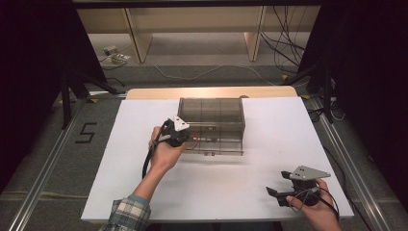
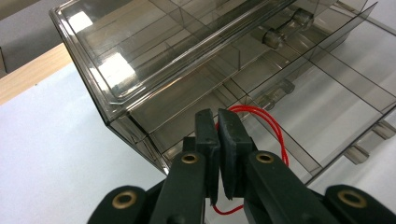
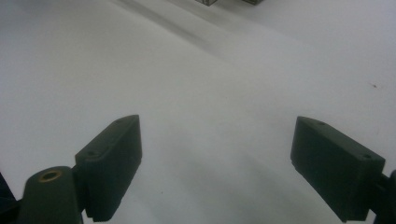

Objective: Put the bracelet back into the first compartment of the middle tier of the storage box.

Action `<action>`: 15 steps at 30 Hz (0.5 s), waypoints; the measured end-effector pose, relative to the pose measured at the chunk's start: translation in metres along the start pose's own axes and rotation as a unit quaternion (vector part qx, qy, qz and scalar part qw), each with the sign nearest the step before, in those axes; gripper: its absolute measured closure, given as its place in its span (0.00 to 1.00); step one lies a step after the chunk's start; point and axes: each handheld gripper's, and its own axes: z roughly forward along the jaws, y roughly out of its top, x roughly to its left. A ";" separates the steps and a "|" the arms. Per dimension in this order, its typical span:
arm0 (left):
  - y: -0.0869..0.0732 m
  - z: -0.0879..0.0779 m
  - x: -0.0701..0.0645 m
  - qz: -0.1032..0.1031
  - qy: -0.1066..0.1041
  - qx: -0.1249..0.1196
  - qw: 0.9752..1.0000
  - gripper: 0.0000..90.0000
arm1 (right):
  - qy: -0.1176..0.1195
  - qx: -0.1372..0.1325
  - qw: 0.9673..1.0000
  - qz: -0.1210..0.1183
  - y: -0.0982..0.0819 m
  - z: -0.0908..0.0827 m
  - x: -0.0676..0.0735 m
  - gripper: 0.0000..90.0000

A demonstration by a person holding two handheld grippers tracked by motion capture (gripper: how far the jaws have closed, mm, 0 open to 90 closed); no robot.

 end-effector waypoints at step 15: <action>-0.003 0.007 -0.005 0.019 -0.016 0.031 0.999 0.97 | 0.000 0.000 1.000 -0.001 0.000 0.000 0.000 0.19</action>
